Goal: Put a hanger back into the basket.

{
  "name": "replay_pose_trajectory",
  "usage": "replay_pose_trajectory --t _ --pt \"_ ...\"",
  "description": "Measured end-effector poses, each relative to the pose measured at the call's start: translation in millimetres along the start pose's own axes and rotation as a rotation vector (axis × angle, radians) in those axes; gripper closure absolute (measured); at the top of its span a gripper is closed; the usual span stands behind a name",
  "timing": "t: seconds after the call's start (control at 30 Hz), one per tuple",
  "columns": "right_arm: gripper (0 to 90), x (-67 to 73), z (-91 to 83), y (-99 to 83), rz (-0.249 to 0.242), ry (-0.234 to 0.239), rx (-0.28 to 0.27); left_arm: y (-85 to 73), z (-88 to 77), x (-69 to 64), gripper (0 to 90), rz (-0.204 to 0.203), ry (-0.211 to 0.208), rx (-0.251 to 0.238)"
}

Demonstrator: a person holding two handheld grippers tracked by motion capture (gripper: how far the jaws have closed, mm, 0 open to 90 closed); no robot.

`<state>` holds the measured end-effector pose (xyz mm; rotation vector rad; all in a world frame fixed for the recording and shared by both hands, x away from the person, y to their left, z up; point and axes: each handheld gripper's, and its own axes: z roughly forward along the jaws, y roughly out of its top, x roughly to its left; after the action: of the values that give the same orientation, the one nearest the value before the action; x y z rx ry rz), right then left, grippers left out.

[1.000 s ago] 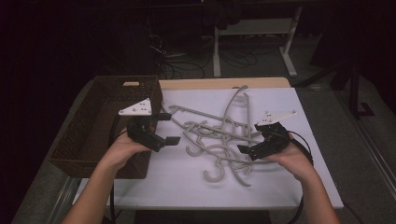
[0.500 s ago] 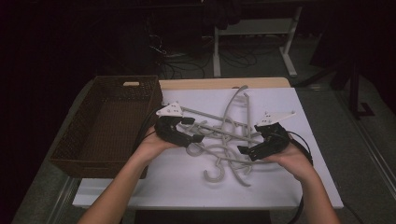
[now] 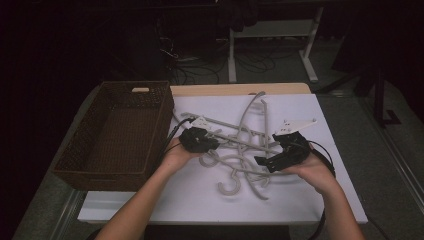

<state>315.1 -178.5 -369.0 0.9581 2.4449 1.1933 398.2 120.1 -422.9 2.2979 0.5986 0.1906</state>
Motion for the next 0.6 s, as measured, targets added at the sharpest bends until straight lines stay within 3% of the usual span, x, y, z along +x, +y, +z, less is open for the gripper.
replay_pose_trajectory --t 0.17,0.37,0.6 --pt "0.0 0.6 1.3 0.0 -0.004 0.001 0.003 -3.2 8.9 -2.3 87.3 0.030 0.007 0.066" --pt "0.0 0.8 1.4 -0.1 -0.004 0.000 0.006 -6.0 7.7 -6.3 89.3 0.053 0.002 0.117" --pt "0.0 1.1 2.0 -0.3 -0.005 0.001 0.011 -14.4 -0.6 -14.3 89.6 0.055 -0.043 0.151"
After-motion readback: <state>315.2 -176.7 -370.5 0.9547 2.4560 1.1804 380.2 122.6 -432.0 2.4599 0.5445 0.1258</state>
